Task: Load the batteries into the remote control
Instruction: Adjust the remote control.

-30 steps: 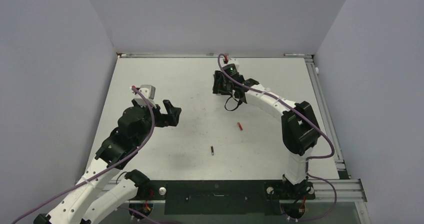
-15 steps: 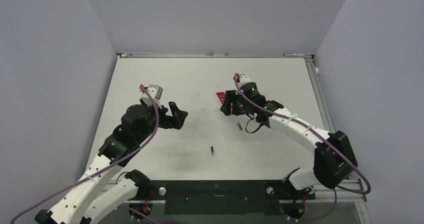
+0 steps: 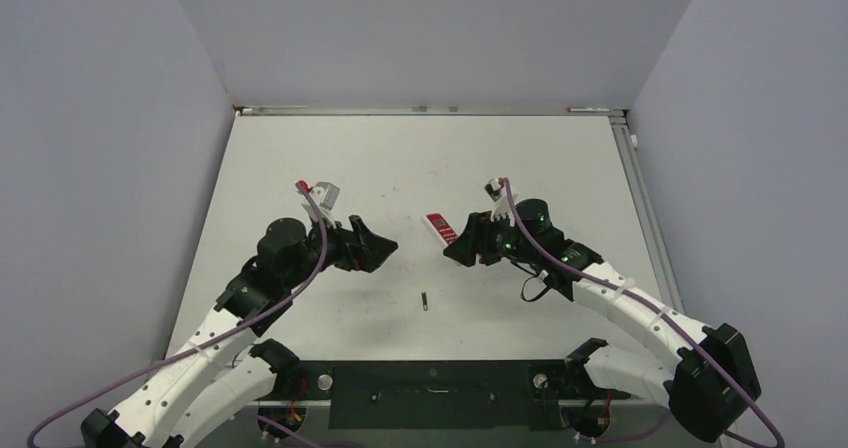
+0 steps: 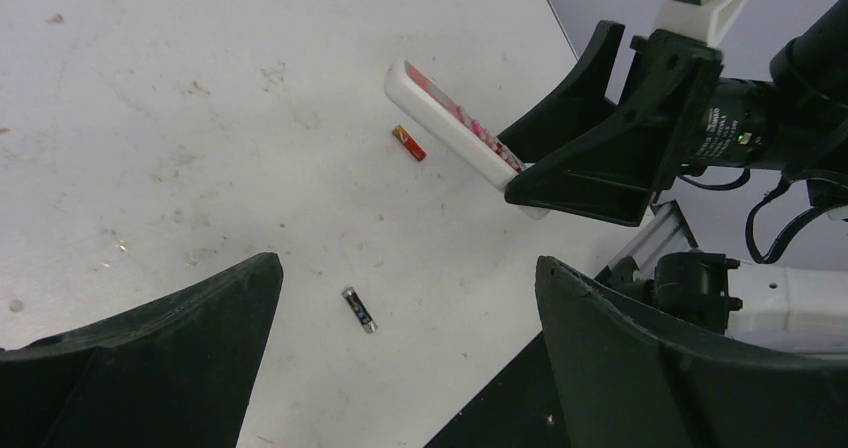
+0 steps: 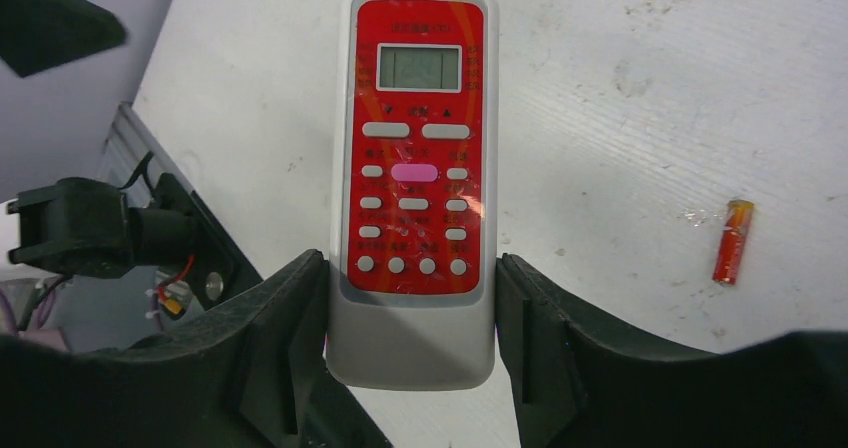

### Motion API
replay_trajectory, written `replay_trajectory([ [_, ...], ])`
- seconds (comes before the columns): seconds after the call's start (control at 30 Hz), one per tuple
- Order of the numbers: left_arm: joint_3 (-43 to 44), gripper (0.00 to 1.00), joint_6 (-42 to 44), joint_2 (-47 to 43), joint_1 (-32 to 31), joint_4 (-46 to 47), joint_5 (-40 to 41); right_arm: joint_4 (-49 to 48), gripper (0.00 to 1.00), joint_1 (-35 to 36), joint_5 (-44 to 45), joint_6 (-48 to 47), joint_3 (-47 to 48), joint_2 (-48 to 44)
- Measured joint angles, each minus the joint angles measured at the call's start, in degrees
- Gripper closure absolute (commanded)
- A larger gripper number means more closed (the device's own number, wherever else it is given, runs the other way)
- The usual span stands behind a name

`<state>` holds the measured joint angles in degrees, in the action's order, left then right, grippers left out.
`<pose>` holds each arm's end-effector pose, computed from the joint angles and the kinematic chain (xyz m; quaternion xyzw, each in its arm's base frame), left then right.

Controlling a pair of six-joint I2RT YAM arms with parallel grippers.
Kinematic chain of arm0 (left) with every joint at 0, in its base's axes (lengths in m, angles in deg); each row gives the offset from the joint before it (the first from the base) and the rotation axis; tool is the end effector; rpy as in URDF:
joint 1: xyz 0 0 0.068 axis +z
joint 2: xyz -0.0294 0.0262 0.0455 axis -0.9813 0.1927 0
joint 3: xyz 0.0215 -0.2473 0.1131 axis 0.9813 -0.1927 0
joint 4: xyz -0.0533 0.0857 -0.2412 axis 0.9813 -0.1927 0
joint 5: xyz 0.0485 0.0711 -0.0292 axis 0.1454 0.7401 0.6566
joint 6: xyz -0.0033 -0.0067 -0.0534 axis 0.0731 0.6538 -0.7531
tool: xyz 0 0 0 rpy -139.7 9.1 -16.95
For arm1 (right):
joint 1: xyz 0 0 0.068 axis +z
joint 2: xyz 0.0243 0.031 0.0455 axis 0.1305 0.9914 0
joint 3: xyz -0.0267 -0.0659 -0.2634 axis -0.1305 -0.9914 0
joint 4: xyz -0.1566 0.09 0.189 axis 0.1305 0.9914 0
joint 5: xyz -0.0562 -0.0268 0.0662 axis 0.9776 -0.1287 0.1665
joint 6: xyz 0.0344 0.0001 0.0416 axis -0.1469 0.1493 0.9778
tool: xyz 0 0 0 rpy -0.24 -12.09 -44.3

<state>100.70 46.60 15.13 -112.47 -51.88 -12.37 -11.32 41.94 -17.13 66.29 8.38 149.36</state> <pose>0.1391 -0.0991 0.3112 0.0527 0.7919 -0.3859 0.4702 0.1912 0.1490 0.2542 -0.1382 0.8419 0.4161 0.3144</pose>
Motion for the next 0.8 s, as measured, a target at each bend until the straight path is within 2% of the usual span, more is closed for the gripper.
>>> replay_trajectory([
  [0.3,-11.54,0.04,-10.40,1.42,0.04,13.68,-6.54,-8.07,0.92,0.00,-6.60,8.70,-6.62,-5.35],
  [0.8,-19.15,0.04,-23.87,1.51,0.04,35.56,-12.92,-32.76,0.92,1.77,-13.51,28.79,-17.33,-6.93],
])
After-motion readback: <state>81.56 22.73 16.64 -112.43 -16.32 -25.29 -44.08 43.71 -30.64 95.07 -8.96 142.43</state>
